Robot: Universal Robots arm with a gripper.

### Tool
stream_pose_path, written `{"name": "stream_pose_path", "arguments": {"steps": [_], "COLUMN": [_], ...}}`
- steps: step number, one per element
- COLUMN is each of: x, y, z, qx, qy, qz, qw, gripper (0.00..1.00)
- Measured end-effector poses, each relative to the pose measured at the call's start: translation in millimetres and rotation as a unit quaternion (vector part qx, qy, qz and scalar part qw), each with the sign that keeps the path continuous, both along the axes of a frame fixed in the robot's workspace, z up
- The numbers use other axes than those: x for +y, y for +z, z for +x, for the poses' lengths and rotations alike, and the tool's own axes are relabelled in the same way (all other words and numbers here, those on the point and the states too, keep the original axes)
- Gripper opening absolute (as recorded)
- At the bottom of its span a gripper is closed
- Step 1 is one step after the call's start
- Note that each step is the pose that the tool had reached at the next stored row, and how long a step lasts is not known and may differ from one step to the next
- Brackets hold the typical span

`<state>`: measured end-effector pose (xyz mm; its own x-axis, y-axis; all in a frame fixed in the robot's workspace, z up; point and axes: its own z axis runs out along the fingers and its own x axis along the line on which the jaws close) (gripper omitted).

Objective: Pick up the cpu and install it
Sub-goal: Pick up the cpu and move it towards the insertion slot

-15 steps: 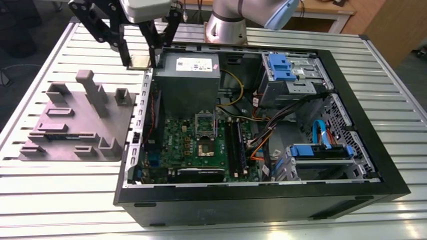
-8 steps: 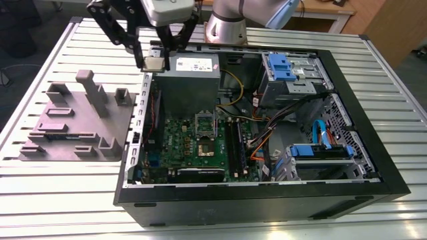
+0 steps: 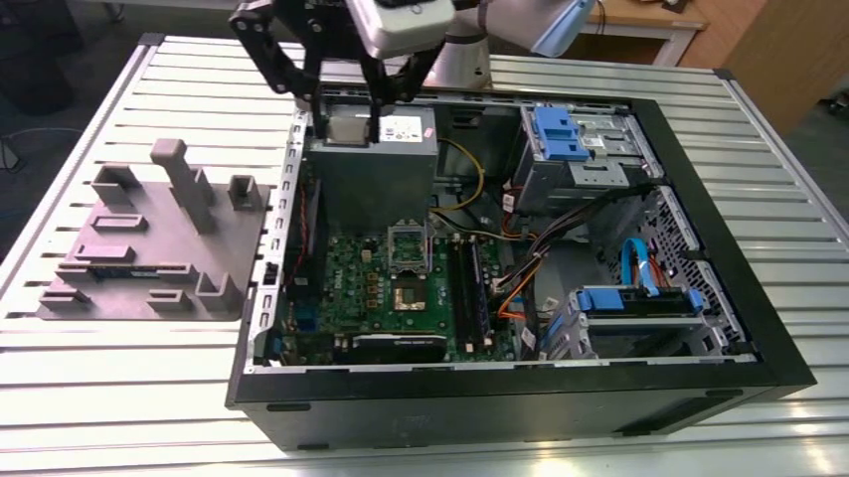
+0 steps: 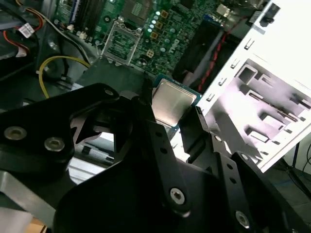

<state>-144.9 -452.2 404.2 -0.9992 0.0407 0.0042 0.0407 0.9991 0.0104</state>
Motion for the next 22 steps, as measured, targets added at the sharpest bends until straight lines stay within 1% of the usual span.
{"name": "stream_pose_path", "arguments": {"steps": [2,3,4,7,9,14,15,22], "x": [-0.1,-0.7,-2.2,-10.4,-11.1,-11.1,-11.2,-11.2], "y": [-0.6,-1.2,-1.8,-5.0,-7.4,-12.6,-13.3,-13.5], "z": [7.4,9.4,10.3,12.1,18.0,40.5,42.6,42.7], "qx": [0.0,0.0,0.0001,0.0001,0.0,0.0,0.0,0.0], "qy": [0.0,0.0,0.0,0.0,0.0,0.0,0.0,0.0], "qz": [-0.0001,0.0,-0.0001,-0.0002,0.0,-0.0001,0.0,-0.0001], "qw": [1.0,1.0,1.0,1.0,1.0,1.0,1.0,1.0], "gripper": [0.47,0.47,0.47,0.47,0.47,0.47,0.47,0.47]}}
